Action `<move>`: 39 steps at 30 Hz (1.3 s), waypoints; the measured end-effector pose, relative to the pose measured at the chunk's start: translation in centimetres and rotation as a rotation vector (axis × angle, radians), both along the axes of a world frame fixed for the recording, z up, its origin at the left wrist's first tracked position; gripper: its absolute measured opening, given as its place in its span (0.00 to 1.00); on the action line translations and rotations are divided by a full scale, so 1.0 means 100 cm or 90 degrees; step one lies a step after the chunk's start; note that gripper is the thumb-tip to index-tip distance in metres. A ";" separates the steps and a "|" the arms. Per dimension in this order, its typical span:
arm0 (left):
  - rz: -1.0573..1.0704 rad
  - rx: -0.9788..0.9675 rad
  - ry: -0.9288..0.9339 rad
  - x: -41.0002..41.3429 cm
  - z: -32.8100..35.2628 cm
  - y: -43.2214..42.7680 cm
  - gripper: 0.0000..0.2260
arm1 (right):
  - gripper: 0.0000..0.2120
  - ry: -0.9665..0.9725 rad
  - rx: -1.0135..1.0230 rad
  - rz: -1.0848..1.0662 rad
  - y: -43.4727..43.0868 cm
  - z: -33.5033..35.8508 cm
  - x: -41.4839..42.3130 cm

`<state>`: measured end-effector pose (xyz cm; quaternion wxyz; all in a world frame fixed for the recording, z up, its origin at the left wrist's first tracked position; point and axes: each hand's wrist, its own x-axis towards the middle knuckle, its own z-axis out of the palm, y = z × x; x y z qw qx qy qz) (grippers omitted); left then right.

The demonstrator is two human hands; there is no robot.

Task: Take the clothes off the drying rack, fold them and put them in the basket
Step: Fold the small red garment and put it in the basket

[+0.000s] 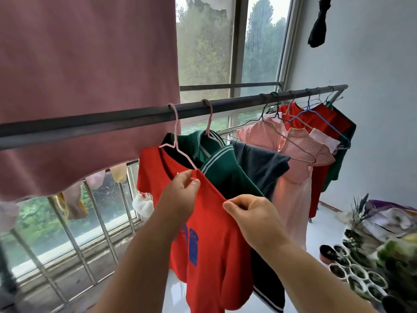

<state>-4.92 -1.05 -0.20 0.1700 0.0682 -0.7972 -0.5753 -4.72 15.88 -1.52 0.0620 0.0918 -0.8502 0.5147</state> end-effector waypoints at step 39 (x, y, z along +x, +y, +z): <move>0.025 0.543 0.077 -0.032 0.053 0.064 0.07 | 0.07 -0.194 -0.187 0.007 0.136 -0.008 0.011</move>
